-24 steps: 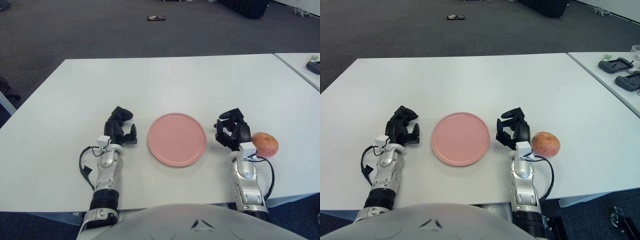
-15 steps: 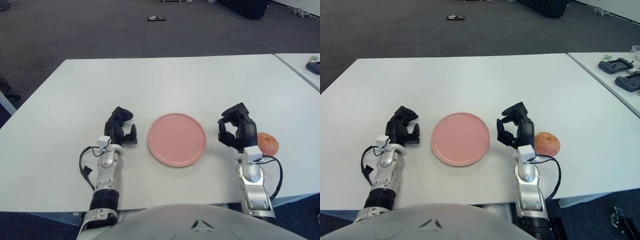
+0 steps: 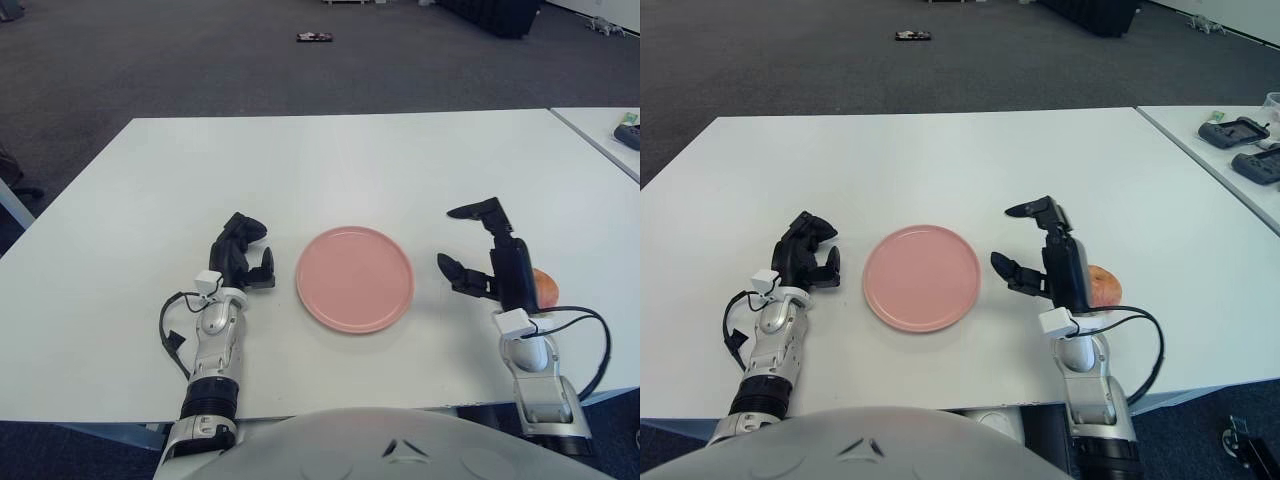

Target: Put the apple into the plate.

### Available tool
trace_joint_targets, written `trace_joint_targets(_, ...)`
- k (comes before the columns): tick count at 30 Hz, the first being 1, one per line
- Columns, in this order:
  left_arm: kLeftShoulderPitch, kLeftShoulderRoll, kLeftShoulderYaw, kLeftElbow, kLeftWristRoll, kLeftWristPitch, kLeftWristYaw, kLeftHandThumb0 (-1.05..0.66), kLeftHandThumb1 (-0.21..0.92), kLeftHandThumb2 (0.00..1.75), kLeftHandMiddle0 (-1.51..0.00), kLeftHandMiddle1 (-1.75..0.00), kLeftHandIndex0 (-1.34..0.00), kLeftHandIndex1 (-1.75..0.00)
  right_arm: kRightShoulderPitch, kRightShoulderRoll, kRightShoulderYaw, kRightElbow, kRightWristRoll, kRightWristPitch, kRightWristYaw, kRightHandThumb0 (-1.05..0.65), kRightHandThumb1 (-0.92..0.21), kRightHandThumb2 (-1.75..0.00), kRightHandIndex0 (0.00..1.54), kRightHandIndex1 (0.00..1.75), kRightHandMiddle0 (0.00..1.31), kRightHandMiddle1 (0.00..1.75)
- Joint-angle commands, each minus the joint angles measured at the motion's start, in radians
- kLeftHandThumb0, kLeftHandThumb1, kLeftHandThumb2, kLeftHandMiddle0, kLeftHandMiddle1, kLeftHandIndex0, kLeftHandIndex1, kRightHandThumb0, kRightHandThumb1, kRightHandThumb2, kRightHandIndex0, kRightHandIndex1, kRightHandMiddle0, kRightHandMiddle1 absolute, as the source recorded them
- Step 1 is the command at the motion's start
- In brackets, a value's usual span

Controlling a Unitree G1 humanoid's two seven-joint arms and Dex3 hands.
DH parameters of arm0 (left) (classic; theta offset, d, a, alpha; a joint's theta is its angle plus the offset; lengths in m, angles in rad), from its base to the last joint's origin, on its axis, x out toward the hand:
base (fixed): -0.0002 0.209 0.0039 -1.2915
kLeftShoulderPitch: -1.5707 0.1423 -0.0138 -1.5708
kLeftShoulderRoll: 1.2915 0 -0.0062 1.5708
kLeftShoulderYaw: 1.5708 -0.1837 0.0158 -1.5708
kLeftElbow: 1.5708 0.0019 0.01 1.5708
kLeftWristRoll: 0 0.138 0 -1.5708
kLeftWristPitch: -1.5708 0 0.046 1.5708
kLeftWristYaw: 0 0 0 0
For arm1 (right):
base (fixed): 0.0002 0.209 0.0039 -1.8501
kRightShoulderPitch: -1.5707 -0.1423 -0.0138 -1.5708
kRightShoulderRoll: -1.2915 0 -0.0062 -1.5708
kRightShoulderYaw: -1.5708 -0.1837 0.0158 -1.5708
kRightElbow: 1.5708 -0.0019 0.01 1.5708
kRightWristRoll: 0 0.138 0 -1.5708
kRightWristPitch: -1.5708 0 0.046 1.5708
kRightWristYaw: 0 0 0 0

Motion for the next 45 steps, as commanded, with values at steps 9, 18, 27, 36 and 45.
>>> trace_joint_targets(9, 0.027, -0.014, 0.003, 0.049, -0.019, 0.031, -0.001, -0.01, -0.08, 1.75, -0.92, -1.75, -0.71, -1.67, 0.115, 0.024, -0.088, -0.171, -0.148, 0.120, -0.087, -1.04, -0.67, -0.66, 0.00, 0.00, 0.00, 0.01)
trace_joint_targets(18, 0.028, -0.015, 0.000, 0.047, -0.014, 0.030, 0.006, -0.01, -0.08, 1.75, -0.92, -1.75, -0.71, -1.68, 0.144, -0.004, -0.119, -0.242, -0.143, 0.287, 0.027, -1.05, -0.64, -0.61, 0.00, 0.00, 0.00, 0.00)
trace_joint_targets(27, 0.029, -0.019, 0.002, 0.043, -0.025, 0.033, -0.006, -0.01, -0.08, 1.75, -0.92, -1.75, -0.70, -1.68, 0.155, -0.017, -0.121, -0.299, -0.142, 0.409, 0.118, -1.05, -0.58, -0.56, 0.00, 0.00, 0.00, 0.00)
trace_joint_targets(36, 0.031, -0.018, -0.003, 0.037, -0.028, 0.034, -0.007, -0.01, -0.07, 1.75, -0.92, -1.75, -0.69, -1.69, 0.139, -0.077, -0.127, -0.338, -0.137, 0.514, 0.257, -1.00, -0.51, -0.60, 0.00, 0.00, 0.00, 0.00)
trace_joint_targets(45, 0.038, -0.017, -0.011, 0.026, -0.015, 0.030, 0.003, -0.01, -0.07, 1.75, -0.92, -1.75, -0.69, -1.69, 0.127, -0.094, -0.092, -0.372, -0.181, 0.603, 0.325, -1.02, -0.51, -0.64, 0.00, 0.00, 0.00, 0.00)
